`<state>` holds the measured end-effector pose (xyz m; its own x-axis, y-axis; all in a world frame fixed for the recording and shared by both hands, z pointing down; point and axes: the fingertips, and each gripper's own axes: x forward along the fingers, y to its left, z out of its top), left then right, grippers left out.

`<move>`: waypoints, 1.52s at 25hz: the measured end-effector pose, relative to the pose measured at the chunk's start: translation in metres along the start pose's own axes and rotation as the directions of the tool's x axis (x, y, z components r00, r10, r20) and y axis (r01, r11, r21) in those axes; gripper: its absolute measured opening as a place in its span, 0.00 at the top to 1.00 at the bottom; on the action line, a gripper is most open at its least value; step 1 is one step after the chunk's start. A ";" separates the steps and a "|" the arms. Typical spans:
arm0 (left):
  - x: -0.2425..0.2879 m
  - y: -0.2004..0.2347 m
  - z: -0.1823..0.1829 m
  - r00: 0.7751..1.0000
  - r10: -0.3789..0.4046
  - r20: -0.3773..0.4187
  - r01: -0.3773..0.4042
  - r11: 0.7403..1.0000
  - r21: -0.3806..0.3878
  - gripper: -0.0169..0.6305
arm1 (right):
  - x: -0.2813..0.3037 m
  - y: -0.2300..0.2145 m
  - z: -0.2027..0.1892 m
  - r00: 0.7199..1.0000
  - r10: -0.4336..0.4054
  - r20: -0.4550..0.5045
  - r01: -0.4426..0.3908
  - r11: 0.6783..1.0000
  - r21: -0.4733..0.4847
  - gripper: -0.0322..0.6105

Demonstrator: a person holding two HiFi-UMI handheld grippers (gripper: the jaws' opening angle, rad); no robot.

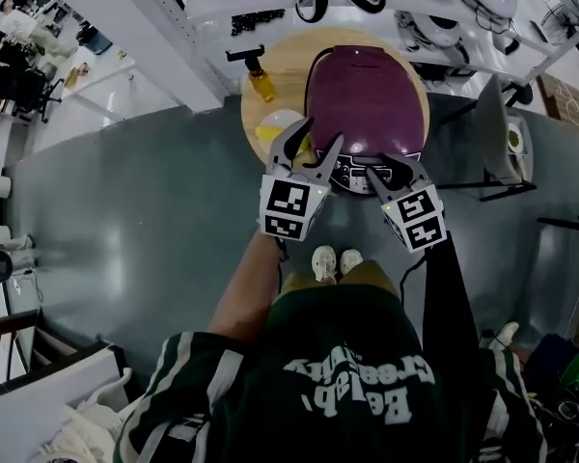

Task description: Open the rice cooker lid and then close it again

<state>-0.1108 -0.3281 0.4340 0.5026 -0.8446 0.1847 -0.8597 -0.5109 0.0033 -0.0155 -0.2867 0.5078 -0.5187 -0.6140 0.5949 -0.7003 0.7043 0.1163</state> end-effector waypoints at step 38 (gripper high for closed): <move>0.003 -0.003 -0.003 0.999 -0.036 0.001 0.036 0.998 -0.047 0.65 | 0.000 0.005 -0.005 0.989 -0.139 0.053 0.143 0.986 -0.079 0.75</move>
<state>-0.1075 -0.3285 0.4379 0.5332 -0.8257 0.1839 -0.8444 -0.5328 0.0560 -0.0165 -0.2810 0.5121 -0.4414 -0.7244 0.5296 -0.7263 0.6350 0.2632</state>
